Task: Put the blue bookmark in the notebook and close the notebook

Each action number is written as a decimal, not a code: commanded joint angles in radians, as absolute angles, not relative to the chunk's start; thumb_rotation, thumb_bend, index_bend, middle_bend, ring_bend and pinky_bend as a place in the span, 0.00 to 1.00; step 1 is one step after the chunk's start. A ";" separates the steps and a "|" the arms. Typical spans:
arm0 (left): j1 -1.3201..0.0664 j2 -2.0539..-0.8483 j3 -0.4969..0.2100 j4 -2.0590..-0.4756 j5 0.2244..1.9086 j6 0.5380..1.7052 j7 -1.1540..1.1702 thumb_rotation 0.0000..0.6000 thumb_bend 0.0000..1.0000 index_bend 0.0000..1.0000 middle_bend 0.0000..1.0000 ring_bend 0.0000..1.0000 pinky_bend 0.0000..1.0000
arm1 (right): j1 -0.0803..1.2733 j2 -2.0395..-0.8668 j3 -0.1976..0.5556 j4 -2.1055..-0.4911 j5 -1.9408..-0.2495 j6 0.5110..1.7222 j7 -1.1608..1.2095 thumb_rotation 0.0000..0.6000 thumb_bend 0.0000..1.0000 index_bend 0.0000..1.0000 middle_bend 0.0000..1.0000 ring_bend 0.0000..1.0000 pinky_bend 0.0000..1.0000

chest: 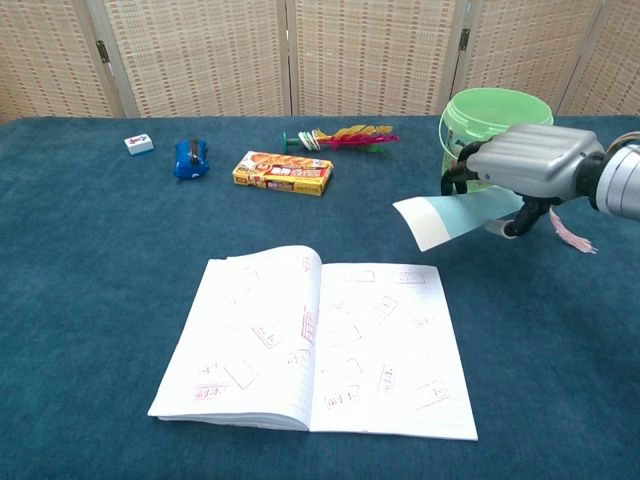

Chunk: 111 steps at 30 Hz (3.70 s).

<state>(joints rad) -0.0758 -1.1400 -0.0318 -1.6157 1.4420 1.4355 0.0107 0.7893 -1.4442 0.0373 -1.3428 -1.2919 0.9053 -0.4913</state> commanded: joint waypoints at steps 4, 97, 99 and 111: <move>-0.077 -1.134 -0.032 -1.627 1.443 1.435 0.021 1.00 0.19 0.04 0.00 0.08 0.16 | 0.793 -1.390 -0.005 -1.417 -1.527 1.001 -0.360 1.00 0.33 0.29 0.32 0.15 0.24; -0.066 -1.119 -0.015 -1.660 1.407 1.408 0.054 1.00 0.20 0.04 0.00 0.08 0.16 | 1.046 -1.825 -0.335 -0.506 -2.120 1.335 0.224 1.00 0.23 0.29 0.24 0.13 0.18; -0.067 -1.119 -0.015 -1.660 1.407 1.406 0.054 1.00 0.19 0.04 0.00 0.08 0.16 | 1.048 -1.822 -0.337 -0.516 -2.118 1.334 0.218 1.00 0.23 0.29 0.24 0.13 0.18; -0.064 -1.121 -0.013 -1.654 1.405 1.404 0.046 1.00 0.20 0.04 0.00 0.08 0.16 | 1.048 -1.810 -0.341 -0.566 -2.107 1.322 0.180 1.00 0.23 0.29 0.24 0.13 0.17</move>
